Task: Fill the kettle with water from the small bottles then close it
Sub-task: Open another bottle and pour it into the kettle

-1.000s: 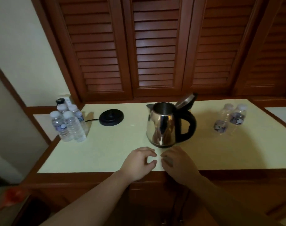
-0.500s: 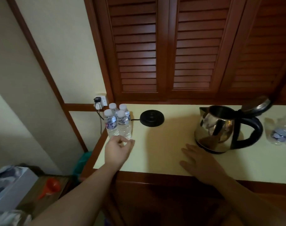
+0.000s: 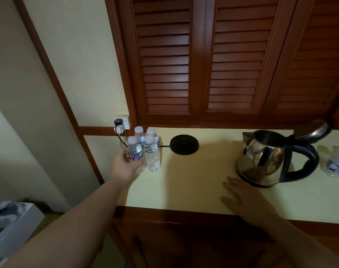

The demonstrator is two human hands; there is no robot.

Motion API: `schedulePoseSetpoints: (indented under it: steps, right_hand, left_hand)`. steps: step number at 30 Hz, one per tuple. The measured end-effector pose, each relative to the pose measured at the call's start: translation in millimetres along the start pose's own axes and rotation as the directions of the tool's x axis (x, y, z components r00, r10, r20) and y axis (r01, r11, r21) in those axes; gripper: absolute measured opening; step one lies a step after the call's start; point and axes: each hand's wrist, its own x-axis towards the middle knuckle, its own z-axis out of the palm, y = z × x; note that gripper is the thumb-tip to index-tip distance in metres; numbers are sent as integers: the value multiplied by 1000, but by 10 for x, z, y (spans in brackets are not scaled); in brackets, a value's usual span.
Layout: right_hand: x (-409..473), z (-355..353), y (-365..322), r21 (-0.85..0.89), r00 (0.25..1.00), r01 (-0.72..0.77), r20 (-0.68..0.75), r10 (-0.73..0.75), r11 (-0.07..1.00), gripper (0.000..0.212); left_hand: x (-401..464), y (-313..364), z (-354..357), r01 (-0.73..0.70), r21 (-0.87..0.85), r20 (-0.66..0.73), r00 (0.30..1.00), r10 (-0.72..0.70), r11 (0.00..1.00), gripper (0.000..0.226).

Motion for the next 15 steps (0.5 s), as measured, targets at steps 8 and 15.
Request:
schedulePoseSetpoints:
  steps: [8,15]
  right_hand:
    - [18,-117,34,201,997,-15,-72,30,980,58]
    - [188,-612,-327,201,977,135,-192,-96,970,40]
  left_hand:
    - [-435,-103,214,16,-32,253,968,-7,999,53]
    - [-736,77,1236,-82,-2,364,928,77,997,43]
